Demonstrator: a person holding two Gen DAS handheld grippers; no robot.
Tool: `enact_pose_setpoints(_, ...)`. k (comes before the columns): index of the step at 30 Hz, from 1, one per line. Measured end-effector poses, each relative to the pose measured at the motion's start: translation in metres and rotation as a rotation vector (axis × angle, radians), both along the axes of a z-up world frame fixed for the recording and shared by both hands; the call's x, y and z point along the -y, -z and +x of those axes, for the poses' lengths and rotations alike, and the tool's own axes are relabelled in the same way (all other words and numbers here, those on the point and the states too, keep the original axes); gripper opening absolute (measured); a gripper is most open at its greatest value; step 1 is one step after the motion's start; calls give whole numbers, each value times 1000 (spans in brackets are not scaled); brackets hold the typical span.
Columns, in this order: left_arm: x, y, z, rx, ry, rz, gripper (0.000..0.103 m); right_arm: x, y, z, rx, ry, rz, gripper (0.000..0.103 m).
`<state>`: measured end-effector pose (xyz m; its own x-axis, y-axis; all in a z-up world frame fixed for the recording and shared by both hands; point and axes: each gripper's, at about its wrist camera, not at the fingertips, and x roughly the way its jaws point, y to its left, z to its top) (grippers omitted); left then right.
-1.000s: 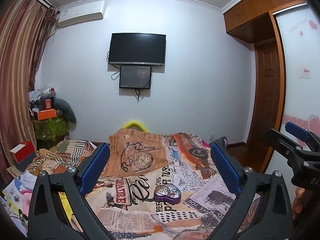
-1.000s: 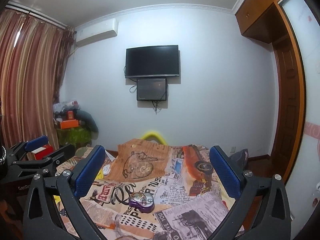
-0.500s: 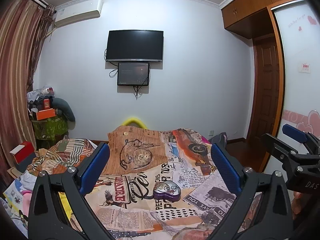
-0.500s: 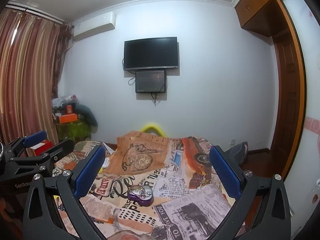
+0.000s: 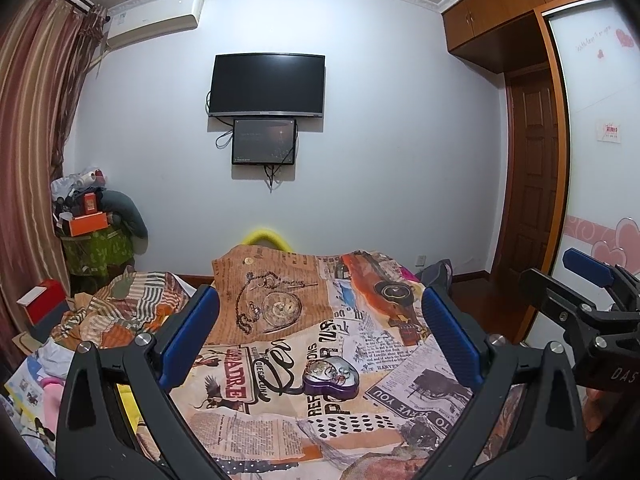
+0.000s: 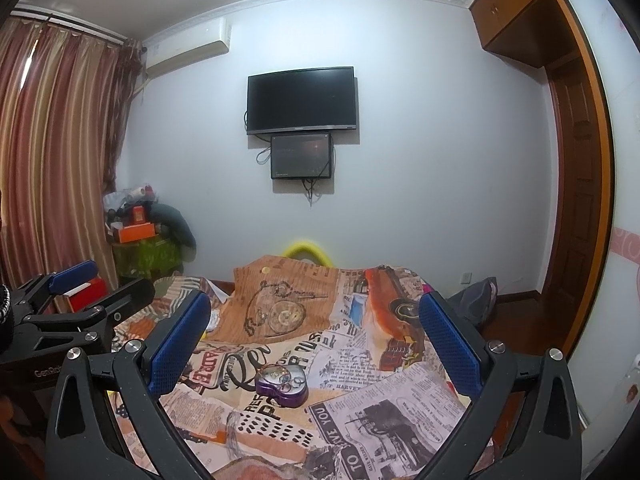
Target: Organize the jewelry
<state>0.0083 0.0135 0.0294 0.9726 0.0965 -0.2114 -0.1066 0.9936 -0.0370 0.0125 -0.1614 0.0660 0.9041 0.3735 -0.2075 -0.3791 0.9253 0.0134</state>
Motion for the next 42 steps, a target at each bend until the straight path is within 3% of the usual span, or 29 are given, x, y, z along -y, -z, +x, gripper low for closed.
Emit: enact_pose_setpoints(42,-6,6,5,-18,59,-34,102,3,6,10,-29,13,6,103)
